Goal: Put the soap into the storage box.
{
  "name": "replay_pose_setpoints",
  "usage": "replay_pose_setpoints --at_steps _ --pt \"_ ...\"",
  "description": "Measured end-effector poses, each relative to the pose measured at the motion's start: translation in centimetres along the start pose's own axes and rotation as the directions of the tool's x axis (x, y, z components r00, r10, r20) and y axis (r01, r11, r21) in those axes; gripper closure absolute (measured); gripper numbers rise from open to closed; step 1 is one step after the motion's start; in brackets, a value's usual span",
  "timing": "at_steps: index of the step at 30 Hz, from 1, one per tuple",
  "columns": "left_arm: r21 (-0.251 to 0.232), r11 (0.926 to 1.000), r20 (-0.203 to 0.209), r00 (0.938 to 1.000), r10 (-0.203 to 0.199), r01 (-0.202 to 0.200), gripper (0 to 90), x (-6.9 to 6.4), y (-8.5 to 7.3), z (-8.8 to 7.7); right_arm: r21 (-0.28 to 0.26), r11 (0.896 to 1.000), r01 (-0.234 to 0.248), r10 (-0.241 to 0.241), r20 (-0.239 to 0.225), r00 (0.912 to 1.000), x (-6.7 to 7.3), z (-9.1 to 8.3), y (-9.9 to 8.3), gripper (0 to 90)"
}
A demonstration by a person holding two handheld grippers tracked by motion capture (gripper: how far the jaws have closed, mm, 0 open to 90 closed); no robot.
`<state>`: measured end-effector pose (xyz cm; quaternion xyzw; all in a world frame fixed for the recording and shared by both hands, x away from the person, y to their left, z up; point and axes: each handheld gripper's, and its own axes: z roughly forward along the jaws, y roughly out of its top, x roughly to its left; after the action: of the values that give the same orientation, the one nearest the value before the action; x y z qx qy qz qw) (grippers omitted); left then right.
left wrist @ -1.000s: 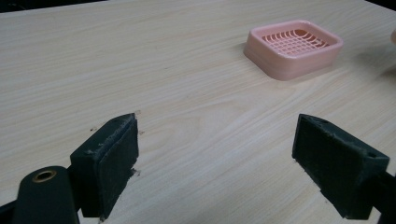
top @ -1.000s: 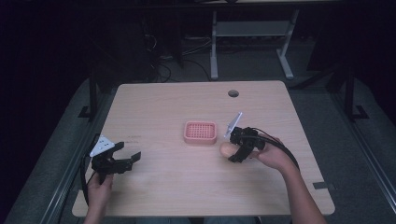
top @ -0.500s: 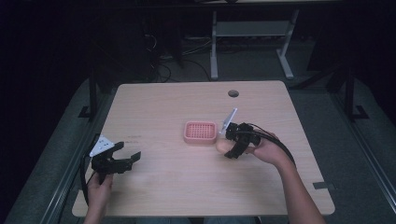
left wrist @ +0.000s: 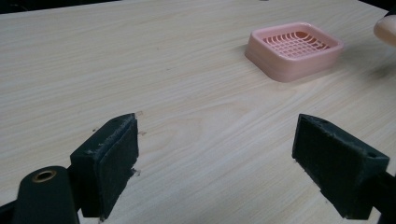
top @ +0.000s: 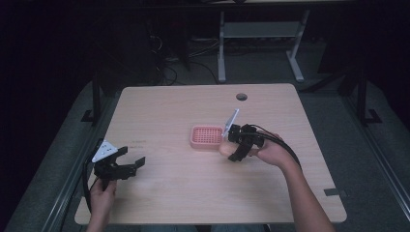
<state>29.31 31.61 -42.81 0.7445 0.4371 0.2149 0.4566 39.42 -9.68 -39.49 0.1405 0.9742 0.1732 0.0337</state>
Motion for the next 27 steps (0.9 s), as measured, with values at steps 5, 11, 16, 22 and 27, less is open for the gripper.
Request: replay_pose_setpoints --at_steps 5,11,16,22,27 --pt "0.001 1.0 0.0 1.0 0.0 0.0 14.3 0.0 0.0 0.0 0.0 1.0 0.011 -0.011 0.001 0.9999 -0.2 -0.1 0.6 31.9" --pt "-0.001 1.0 -0.001 1.0 0.0 0.0 14.2 0.0 0.0 0.0 -0.008 1.0 0.019 -0.019 0.0 0.9998 -0.3 0.0 1.2 31.8" --pt "0.0 1.0 -0.001 1.0 0.003 -0.003 14.2 0.0 0.0 0.0 -0.003 1.0 0.015 -0.015 -0.004 0.9999 -0.5 0.3 1.3 31.9" --pt "-0.001 1.0 -0.001 1.0 0.002 -0.002 14.2 0.0 0.1 0.0 0.001 1.0 0.018 -0.018 -0.001 0.9998 -0.8 0.1 1.7 31.8" --pt "-0.001 1.0 -0.001 1.0 0.003 -0.003 14.3 0.0 0.1 0.0 0.0 1.0 0.027 -0.027 0.002 0.9996 -0.9 -0.1 2.3 31.8"
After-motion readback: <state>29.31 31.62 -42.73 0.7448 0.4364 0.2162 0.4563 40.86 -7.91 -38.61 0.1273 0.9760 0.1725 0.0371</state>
